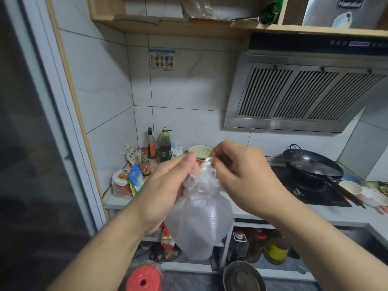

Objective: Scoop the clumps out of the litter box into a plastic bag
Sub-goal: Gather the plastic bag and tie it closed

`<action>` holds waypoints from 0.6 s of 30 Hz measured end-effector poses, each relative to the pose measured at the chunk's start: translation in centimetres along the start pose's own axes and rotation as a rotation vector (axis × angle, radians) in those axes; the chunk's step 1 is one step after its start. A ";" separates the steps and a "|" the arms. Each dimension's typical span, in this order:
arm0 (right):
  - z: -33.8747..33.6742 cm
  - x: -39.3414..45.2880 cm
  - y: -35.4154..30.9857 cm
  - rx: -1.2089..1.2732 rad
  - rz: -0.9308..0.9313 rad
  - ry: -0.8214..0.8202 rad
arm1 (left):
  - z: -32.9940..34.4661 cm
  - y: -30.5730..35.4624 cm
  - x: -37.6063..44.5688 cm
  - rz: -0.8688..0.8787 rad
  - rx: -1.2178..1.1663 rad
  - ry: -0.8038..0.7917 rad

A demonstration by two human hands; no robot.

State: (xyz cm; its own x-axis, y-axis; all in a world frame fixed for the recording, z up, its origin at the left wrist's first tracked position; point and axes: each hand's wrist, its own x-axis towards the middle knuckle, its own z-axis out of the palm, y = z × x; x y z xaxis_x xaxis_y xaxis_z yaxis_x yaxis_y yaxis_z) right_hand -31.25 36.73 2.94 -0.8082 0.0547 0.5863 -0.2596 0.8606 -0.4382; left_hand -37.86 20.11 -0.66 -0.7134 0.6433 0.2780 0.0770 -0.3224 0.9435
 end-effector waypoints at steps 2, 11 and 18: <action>-0.2 -0.2 -0.1 0.027 -0.030 -0.025 | 0.3 0.1 0.1 0.004 0.045 0.074; -1.2 -0.6 0.4 0.010 -0.007 -0.034 | 0.1 -0.7 0.3 0.225 0.357 0.066; -1.4 -0.7 1.3 0.144 0.112 -0.017 | 0.7 -1.9 0.8 0.301 0.498 0.087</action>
State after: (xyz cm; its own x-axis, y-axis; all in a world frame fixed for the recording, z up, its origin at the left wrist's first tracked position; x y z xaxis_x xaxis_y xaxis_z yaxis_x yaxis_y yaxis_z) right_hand -30.22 38.51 2.95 -0.8449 0.1365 0.5172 -0.2395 0.7680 -0.5939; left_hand -38.08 21.70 -2.10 -0.6622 0.5079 0.5509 0.5878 -0.1038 0.8023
